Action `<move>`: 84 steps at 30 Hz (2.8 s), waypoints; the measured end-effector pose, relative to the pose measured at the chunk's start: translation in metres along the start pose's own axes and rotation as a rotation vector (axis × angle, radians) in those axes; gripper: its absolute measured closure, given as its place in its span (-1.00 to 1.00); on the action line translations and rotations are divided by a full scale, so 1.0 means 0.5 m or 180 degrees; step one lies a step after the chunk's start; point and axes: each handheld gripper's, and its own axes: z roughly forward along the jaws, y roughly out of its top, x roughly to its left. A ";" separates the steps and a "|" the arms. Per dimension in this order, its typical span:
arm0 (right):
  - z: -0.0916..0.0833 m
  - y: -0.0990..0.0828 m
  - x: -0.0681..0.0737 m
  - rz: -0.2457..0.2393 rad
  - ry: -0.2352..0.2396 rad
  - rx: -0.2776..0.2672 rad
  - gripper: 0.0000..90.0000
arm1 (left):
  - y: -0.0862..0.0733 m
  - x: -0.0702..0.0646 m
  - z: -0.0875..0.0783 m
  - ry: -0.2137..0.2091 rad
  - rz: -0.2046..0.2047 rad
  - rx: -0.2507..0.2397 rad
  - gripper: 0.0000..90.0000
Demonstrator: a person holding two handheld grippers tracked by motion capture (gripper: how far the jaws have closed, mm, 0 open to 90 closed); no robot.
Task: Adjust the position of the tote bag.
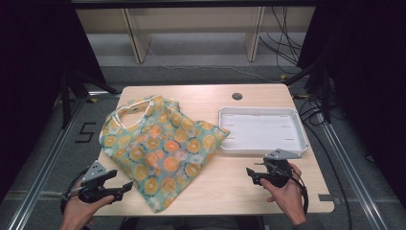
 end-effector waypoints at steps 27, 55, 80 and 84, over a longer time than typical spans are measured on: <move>0.007 0.007 0.015 -0.0050 0.0113 0.0015 -0.56 | 0.015 0.005 0.001 0.0143 0.0071 0.0034 -0.56; 0.105 0.151 0.070 -0.0655 0.0387 -0.0127 -0.54 | 0.078 0.146 0.141 0.0032 0.0202 0.0471 -0.54; 0.261 0.225 0.094 -0.0646 0.0366 0.0178 -0.52 | 0.067 0.132 0.169 -0.0107 0.0594 0.0512 1.00; 0.277 0.238 0.104 -0.0837 0.0278 0.0396 0.28 | 0.066 0.131 0.163 -0.0109 0.0612 0.0510 1.00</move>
